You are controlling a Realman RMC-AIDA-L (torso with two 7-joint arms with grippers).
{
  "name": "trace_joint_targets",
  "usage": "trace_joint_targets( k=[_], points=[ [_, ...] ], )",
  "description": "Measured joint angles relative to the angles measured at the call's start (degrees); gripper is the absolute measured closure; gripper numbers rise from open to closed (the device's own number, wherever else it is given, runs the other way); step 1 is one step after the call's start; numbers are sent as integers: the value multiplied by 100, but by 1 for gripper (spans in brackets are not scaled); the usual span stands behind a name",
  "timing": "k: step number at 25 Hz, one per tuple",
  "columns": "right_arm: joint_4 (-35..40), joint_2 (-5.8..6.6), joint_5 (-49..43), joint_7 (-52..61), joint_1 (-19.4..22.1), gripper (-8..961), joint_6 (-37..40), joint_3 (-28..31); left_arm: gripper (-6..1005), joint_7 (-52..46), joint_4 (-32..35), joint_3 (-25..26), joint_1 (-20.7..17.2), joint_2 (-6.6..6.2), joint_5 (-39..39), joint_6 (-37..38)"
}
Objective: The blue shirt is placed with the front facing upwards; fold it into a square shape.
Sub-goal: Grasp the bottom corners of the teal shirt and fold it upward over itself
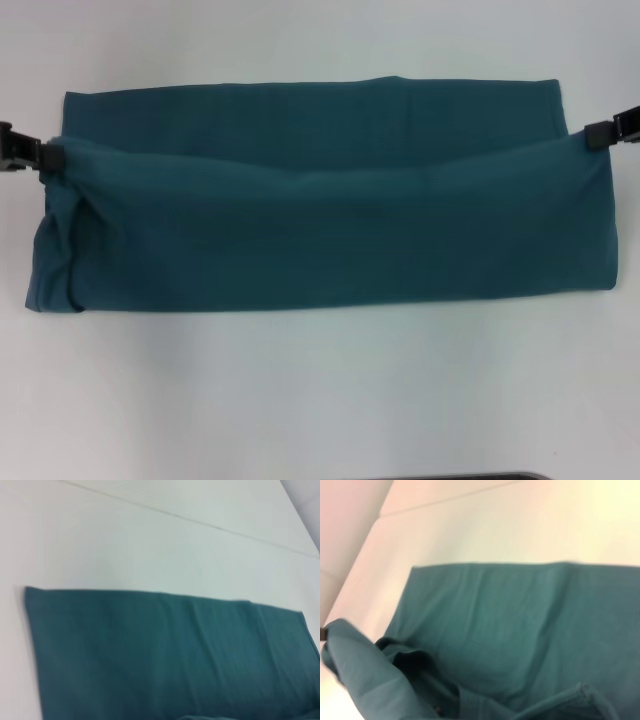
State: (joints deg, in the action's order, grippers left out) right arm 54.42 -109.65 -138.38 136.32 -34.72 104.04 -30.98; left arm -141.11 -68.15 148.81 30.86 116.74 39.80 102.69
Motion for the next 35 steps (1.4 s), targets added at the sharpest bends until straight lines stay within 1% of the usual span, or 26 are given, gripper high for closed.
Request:
trace_joint_targets(
  k=[7,12,16,22,27,35],
  points=[
    [18,79,5,150,108,942,-452,281,969,-302,3,-24,41,6,-35,-429],
    [35,86,38,207,134,941,-829,447,970,-524,-7,-188,60,36,-116,-784],
    [14,24,49,195,120,941,-1145,445,970,-703,-25,-437,61,78,-140,-1107],
    [-6,-70,358,156,97,941,-1608,463,969,-736,0,-563,86,215,-145,-1654],
    [-8,-187,538,143,34,942,-1914,304,971,-746,64,-689,102,309,-154,-2006],
    [-10,-299,532,165,61,941,-2272,-93,972,-774,92,-747,101,332,-158,-2145]
  ],
)
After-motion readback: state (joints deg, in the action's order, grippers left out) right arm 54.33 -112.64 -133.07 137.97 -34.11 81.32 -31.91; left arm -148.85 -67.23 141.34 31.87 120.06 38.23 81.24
